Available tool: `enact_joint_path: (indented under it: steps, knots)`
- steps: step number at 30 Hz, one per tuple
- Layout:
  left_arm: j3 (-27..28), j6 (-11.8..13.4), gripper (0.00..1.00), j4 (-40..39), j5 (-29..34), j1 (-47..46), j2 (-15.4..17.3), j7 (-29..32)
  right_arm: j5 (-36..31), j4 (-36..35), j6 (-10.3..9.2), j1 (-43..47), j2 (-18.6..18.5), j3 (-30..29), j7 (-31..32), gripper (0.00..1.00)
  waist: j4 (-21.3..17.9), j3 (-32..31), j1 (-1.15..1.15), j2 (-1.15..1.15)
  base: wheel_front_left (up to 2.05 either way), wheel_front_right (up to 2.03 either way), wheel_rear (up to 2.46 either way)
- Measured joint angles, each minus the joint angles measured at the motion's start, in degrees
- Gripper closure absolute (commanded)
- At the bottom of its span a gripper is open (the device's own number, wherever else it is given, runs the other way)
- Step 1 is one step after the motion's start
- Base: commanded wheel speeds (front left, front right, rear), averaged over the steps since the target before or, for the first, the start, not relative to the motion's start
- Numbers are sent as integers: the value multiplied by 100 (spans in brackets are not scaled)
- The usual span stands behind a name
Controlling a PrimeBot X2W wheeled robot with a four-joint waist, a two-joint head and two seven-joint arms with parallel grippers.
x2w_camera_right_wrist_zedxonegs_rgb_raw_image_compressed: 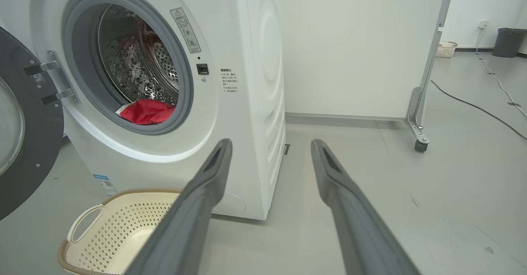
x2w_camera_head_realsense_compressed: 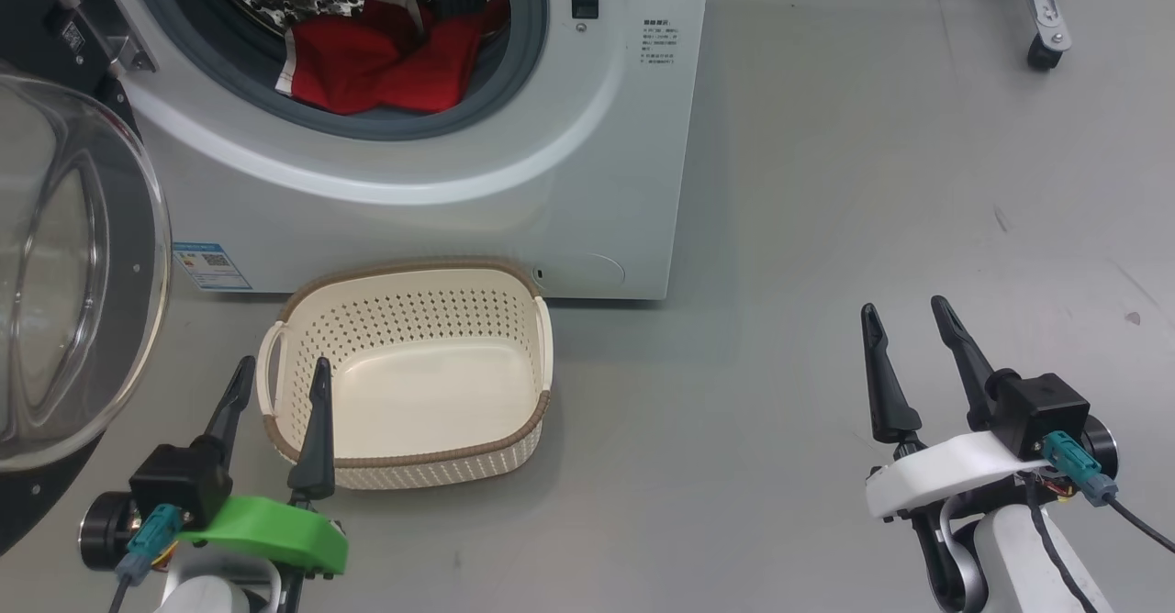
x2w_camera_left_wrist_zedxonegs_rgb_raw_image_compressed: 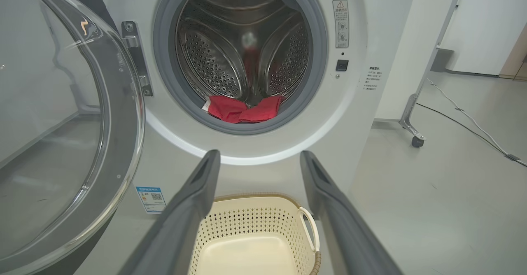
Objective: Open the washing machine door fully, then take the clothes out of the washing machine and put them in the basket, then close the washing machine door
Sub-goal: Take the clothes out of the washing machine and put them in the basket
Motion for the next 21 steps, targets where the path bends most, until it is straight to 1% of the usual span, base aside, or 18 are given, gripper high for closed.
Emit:
enact_joint_path:
  steps: [10,21]
  knots:
    - [-12,1,0,2,57,0,0,0,0,1,0,-1,3,-5,0,0,34,22,0,0,118,-118,0]
    - [-25,-22,0,-5,98,-1,-1,0,0,7,0,-2,7,-5,0,0,31,22,0,0,78,-78,0]
